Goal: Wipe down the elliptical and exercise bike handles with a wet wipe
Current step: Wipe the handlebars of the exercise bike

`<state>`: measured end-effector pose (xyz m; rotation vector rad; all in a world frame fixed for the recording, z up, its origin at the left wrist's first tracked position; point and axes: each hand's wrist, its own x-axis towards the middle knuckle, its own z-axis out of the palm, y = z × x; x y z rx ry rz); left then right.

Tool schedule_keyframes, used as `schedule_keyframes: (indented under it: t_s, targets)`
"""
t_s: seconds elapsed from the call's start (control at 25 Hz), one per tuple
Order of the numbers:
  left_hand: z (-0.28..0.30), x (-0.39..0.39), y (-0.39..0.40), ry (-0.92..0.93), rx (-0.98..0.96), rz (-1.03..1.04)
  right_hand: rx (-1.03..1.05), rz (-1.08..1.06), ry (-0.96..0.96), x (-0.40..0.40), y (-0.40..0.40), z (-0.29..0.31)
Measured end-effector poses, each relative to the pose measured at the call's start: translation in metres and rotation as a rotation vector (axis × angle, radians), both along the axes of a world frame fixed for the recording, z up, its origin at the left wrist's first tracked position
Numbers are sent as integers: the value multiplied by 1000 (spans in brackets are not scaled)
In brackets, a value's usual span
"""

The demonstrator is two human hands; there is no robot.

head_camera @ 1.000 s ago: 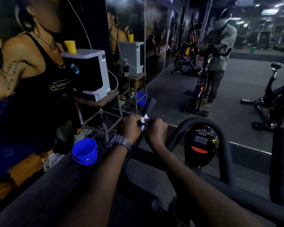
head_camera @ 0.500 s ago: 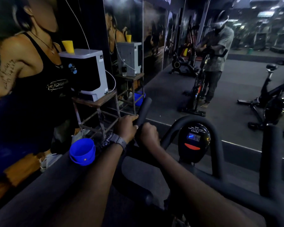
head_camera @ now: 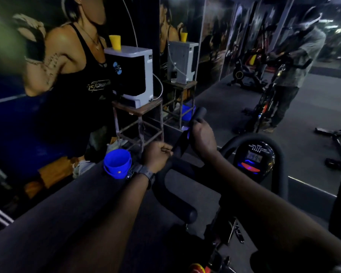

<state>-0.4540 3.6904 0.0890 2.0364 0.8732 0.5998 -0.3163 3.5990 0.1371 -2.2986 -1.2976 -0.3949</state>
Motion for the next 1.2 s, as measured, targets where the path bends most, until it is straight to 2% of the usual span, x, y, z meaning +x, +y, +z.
schedule_keyframes:
  t_s: [0.16, 0.32, 0.52, 0.6, 0.68, 0.76, 0.84, 0.96, 1.0, 1.08, 1.2]
  targets:
    - [-7, -26, -10, -78, -119, 125, -331, 203, 14, -44, -8, -20]
    - [-10, -48, -27, -109, -117, 209, -449, 542, 59, -74, -15, -11]
    - [-14, -63, -43, -152, -131, 282, -394, 591, 103, -93, -29, -8]
    - [-19, -71, -52, -171, -146, 283, -488, 710, 226, -105, -63, -4]
    - [-24, -79, -67, -105, -60, 273, -606, 785, 203, -115, -91, 1]
    - [-26, -85, -82, -49, -23, 294, -501, 712, 119, -112, -94, 2]
    - [-25, -87, -100, -34, -41, 350, -422, 547, 64, -104, -100, -6]
    - [-20, -83, -137, 55, 16, 437, -560, 621, -5, -85, -146, -14]
    - [-17, -80, -152, 99, 61, 459, -596, 637, 8, -74, -162, -18]
    - [-9, -72, -185, 202, 198, 471, -543, 548, 12, -58, -189, -18]
    - [-7, -59, -231, 348, 458, 328, -521, 460, -63, -50, -210, -31]
